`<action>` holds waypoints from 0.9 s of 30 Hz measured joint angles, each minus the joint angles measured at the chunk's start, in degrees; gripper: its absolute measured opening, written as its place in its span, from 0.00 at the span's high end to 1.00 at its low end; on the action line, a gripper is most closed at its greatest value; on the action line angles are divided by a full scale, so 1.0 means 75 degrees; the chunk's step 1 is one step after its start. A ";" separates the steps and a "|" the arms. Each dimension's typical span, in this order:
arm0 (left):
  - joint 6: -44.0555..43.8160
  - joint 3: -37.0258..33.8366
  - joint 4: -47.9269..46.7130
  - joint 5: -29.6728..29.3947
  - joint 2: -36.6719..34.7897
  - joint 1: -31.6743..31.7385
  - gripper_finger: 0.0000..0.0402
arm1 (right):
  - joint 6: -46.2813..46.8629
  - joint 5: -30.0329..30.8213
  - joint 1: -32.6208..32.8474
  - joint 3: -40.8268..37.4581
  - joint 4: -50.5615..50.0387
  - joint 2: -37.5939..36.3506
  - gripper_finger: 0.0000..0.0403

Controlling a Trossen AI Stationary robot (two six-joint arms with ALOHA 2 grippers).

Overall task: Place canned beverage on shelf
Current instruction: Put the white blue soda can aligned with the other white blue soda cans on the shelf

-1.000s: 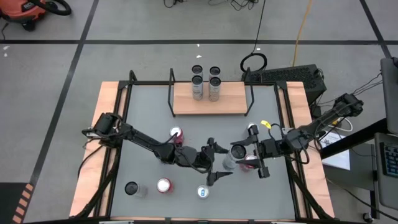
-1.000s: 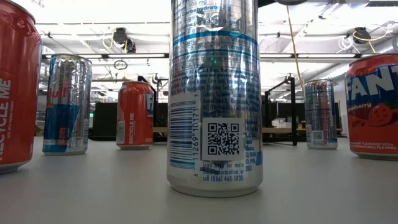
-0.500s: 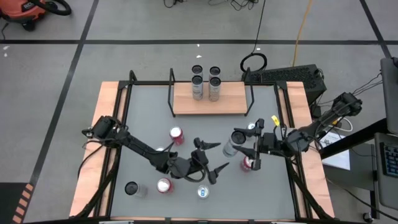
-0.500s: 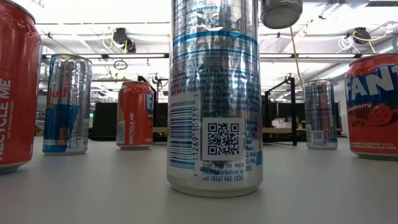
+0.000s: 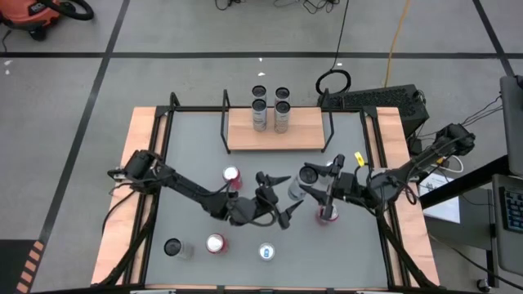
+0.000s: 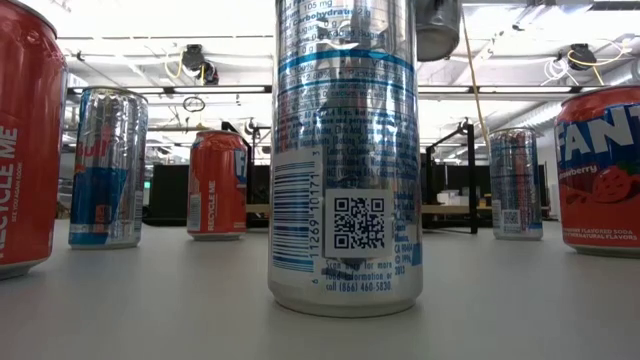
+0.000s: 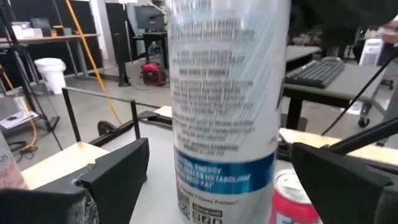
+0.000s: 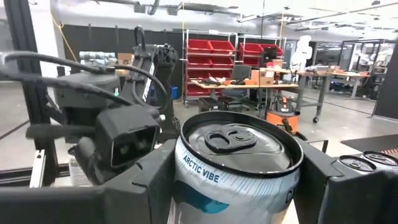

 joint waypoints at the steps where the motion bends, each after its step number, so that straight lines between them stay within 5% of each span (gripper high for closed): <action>1: 0.0000 -0.0005 -0.0038 0.0019 0.0005 0.0026 0.02 | 0.0000 -0.0001 -0.0017 0.0000 -0.0006 0.0000 0.50; 11: -0.0006 -0.0005 -0.0157 0.0174 -0.0001 0.0152 0.03 | -0.0188 -0.0024 -0.0055 0.0000 0.0229 0.0000 0.50; 27: -0.0459 -0.0005 -0.0218 0.0743 -0.0001 0.0389 0.32 | -0.0269 -0.0030 -0.0058 0.0000 0.0260 0.0000 0.50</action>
